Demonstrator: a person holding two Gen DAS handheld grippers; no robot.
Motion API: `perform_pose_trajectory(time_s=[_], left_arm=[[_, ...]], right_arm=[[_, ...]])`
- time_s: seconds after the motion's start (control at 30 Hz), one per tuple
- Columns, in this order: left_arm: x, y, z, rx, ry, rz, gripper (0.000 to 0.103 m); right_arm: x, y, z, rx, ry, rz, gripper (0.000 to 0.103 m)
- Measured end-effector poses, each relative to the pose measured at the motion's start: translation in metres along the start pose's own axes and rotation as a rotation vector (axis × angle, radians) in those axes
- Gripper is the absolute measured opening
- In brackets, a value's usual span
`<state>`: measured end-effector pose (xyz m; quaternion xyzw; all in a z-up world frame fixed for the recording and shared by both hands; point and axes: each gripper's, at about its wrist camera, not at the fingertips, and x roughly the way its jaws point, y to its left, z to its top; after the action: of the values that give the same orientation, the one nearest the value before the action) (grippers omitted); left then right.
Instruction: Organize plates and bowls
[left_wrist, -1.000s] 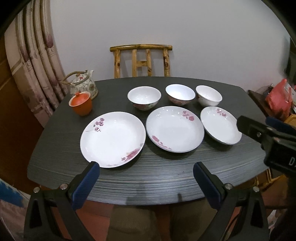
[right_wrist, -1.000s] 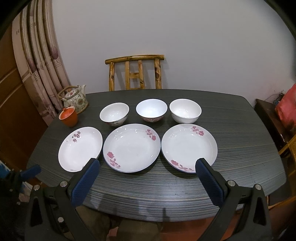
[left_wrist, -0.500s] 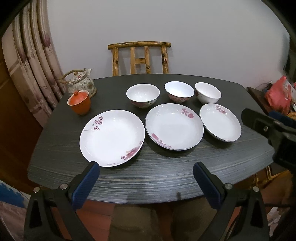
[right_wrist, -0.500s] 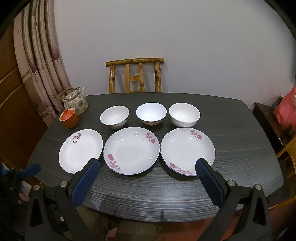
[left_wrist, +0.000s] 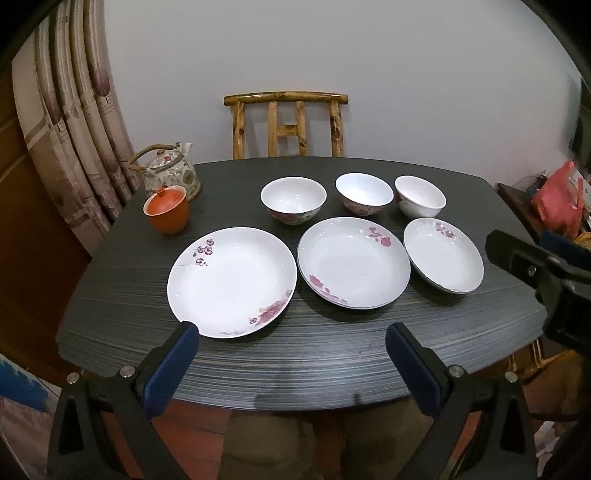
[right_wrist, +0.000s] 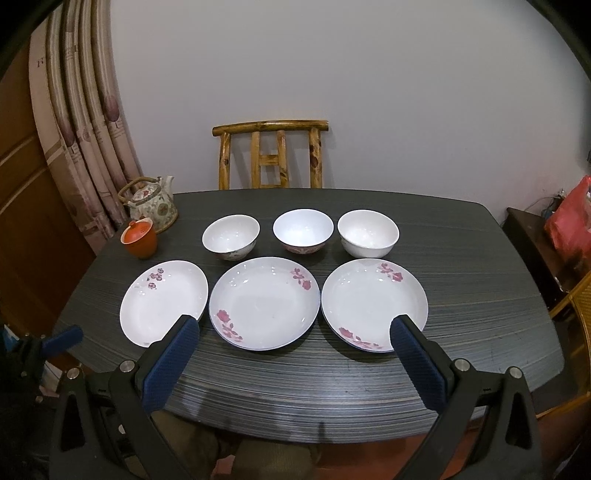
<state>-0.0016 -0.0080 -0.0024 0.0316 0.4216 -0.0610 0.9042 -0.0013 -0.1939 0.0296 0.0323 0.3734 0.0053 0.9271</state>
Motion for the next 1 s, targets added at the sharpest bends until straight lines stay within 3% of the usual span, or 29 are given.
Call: perform_pose_trajectory(time_s=[0.37, 0.83, 1.0], left_arm=[[0.003, 0.002, 0.000, -0.016, 0.010, 0.044, 0.103], [0.006, 0.008, 0.000, -0.024, 0.022, 0.035, 0.103], [0.007, 0.028, 0.007, -0.059, 0.024, 0.010, 0.103]], right_arm=[[-0.001, 0.001, -0.003, -0.004, -0.001, 0.000, 0.103], [-0.003, 0.006, -0.004, -0.014, 0.000, 0.008, 0.102], [0.000, 0.010, -0.004, -0.022, 0.015, 0.034, 0.098]])
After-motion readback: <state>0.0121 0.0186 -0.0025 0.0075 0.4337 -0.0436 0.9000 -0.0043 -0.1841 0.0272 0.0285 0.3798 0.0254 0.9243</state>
